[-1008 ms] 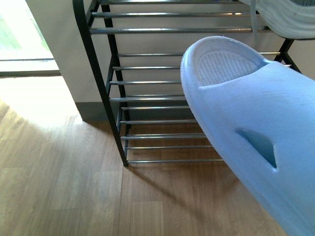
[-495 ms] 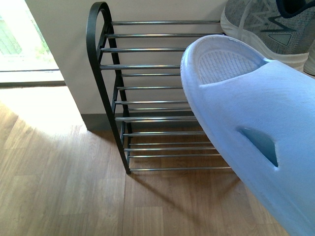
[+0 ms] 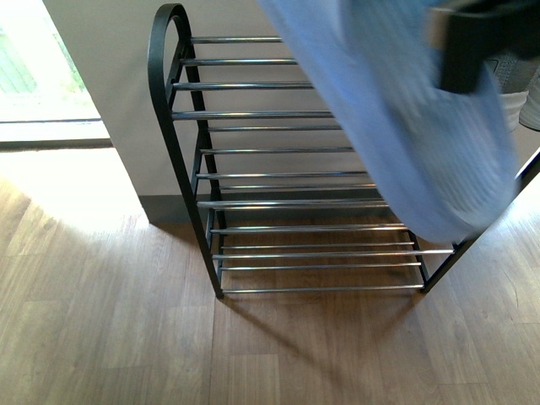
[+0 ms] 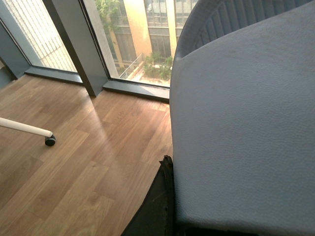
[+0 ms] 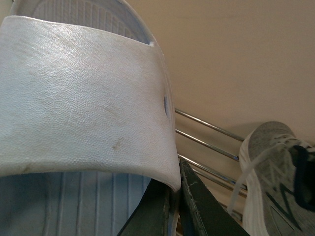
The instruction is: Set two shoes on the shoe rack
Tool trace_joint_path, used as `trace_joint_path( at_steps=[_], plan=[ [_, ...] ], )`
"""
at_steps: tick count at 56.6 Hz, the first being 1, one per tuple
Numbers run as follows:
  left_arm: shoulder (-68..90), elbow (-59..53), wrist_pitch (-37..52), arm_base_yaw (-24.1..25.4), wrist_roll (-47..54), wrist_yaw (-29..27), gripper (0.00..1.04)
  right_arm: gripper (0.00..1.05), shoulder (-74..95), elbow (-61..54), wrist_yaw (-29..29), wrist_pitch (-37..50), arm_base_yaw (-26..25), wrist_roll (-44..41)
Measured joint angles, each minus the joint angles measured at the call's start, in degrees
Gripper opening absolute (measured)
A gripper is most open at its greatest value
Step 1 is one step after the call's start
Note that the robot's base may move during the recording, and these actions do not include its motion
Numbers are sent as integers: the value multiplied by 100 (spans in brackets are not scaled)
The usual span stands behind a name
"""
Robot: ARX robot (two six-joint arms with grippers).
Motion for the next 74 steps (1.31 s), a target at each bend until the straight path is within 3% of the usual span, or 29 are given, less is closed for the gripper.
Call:
trace_joint_path(
  at_steps=[29,58,74],
  plan=[
    [0,0,0,0,2,2,2,2,3283,2817,374,-789,-175,-575],
    [0,0,0,0,2,2,2,2,5073,5366,1191,-2264,-1252,-1023],
    [0,0,0,0,2,2,2,2,5130,5696,1311,-2706,-1499,-1034]
  ],
)
